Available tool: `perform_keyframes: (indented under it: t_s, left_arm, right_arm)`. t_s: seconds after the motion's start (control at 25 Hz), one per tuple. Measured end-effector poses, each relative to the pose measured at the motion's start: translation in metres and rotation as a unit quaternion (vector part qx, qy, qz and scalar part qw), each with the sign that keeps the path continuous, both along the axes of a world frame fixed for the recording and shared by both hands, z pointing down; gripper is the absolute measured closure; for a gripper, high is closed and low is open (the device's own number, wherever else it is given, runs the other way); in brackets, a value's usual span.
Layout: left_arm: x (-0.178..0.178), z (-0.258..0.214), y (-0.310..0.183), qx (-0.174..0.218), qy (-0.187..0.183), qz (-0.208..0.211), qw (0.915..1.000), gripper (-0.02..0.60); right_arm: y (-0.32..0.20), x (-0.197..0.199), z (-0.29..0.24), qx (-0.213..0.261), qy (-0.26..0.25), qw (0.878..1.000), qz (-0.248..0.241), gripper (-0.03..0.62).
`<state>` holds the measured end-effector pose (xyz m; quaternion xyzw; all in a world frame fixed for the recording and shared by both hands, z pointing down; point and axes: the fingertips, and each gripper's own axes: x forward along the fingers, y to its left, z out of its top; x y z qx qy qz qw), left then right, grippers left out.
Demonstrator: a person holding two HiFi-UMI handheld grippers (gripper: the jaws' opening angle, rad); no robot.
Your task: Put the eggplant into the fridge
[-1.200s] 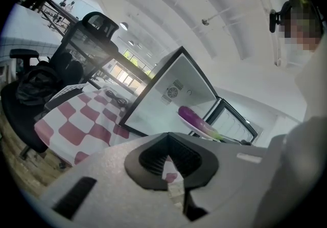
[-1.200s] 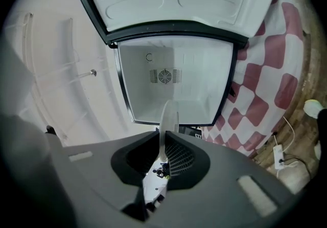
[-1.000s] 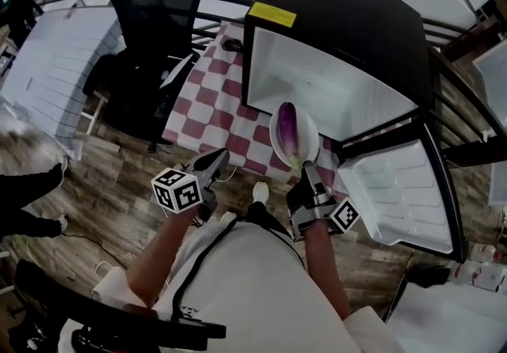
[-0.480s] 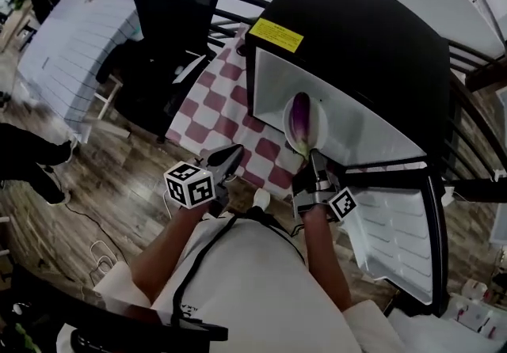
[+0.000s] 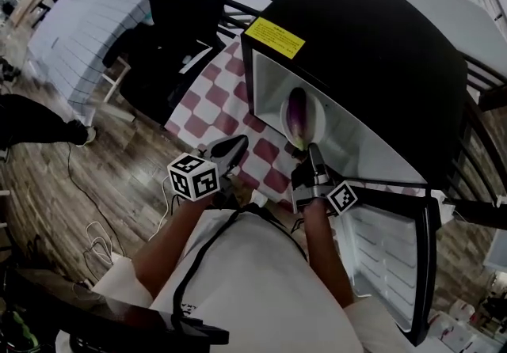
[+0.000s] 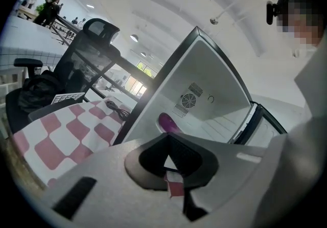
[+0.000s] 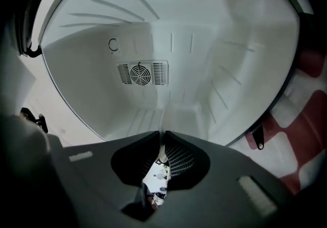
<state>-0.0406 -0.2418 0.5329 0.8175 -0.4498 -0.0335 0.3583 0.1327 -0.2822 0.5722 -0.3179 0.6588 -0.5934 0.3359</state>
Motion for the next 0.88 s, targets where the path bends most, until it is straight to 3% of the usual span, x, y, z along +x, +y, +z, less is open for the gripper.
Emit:
perform_keyframes:
  t_s: [0.4, 0.88]
  left_arm:
    - [-0.006, 0.01, -0.01, -0.011, -0.024, 0.026, 0.9993, 0.577]
    - [-0.036, 0.009, -0.033, -0.016, -0.054, 0.107, 0.9927, 0.577]
  right_arm:
    - [-0.022, -0.008, 0.033, -0.019, 0.021, 0.999, 0.018, 0.551]
    - [-0.041, -0.033, 0.066, -0.038, -0.002, 0.993, 0.112, 0.553]
